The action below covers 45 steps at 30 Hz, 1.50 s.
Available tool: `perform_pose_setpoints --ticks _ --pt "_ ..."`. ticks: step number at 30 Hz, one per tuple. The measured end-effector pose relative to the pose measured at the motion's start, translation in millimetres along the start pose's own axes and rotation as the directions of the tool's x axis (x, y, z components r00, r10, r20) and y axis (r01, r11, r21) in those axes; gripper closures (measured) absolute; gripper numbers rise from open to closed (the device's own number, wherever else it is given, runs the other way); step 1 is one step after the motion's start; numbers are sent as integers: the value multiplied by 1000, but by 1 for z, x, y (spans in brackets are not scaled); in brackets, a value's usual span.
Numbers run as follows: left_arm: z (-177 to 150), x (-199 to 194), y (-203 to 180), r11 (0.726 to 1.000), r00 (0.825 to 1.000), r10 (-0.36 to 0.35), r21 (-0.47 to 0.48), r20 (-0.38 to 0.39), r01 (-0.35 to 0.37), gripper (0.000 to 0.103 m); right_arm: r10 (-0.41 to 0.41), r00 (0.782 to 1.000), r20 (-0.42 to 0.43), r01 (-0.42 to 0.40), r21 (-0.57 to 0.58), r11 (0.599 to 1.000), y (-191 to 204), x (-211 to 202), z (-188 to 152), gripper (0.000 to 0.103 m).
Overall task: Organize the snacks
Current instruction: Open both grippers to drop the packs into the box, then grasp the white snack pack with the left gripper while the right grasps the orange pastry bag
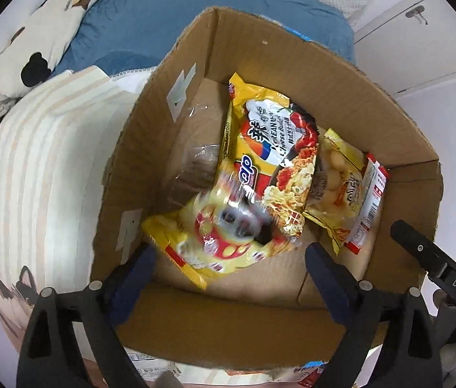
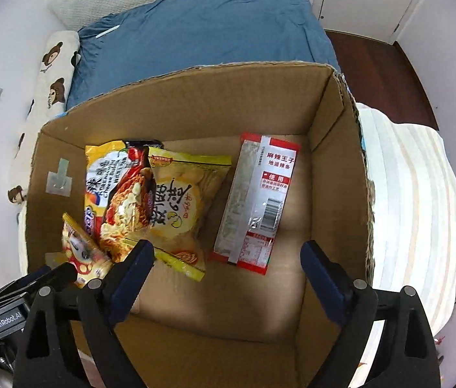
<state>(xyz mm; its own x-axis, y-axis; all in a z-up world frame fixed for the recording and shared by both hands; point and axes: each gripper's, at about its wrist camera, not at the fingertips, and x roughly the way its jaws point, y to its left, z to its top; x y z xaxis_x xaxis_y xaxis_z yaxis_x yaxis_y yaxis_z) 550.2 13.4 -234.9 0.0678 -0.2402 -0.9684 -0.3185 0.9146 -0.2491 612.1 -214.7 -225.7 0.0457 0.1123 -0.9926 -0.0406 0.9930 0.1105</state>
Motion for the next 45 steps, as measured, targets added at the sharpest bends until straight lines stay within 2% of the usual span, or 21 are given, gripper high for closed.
perform_pose_setpoints --ticks 2,5,9,15,20,22,25,27,29,31,33,36,40,41,42,44,45 --pt "-3 -6 -3 1000 1000 5 25 11 -6 8 8 1000 10 -8 7 1000 -1 -6 -3 8" --pt "-13 -24 -11 996 997 26 85 78 -33 8 30 999 36 -31 12 999 -1 -20 -12 8" --pt "-36 -60 -21 981 972 44 173 233 -86 8 39 994 102 -39 1 999 1 -47 -35 8" --pt "-79 -104 -17 969 938 3 231 346 -88 8 62 980 188 -61 -12 998 5 -85 -86 8" --pt "-118 -116 2 963 930 10 246 366 -107 8 112 971 213 -115 1 993 2 -102 -142 8" --pt "-137 -111 12 959 938 16 261 348 -114 8 127 970 207 -133 16 991 -1 -100 -169 8" --pt "-162 -93 25 939 946 63 302 317 -164 8 153 973 173 -163 45 986 -7 -87 -207 8" --pt "-177 -72 32 912 957 91 363 277 -192 8 185 974 135 -197 85 977 -13 -69 -230 8" --pt "-190 -51 35 867 960 137 438 246 -236 8 230 969 93 -241 125 962 -18 -52 -245 8" --pt "-204 -24 36 785 953 202 545 224 -294 8 248 967 57 -254 164 953 -20 -33 -261 8" --pt "-216 -1 36 697 939 263 630 220 -343 8 270 962 33 -271 193 943 -19 -17 -273 8" --pt "-229 30 35 577 922 326 729 207 -368 8 317 948 4 -308 253 917 -16 2 -286 8" --pt "-231 59 33 487 906 367 785 213 -382 8 346 938 -13 -323 328 888 -10 28 -288 8" --pt "-229 65 33 477 903 374 792 210 -382 8 350 937 -22 -322 343 883 -8 34 -287 8" --pt "-224 70 34 488 906 375 788 199 -375 8 358 933 -33 -323 362 874 -6 41 -286 8" --pt "-215 74 38 541 921 353 766 167 -347 11 379 925 -34 -329 428 842 -7 53 -284 8" --pt "-207 74 43 594 933 330 738 139 -320 15 389 921 -29 -333 461 823 -6 60 -281 8"
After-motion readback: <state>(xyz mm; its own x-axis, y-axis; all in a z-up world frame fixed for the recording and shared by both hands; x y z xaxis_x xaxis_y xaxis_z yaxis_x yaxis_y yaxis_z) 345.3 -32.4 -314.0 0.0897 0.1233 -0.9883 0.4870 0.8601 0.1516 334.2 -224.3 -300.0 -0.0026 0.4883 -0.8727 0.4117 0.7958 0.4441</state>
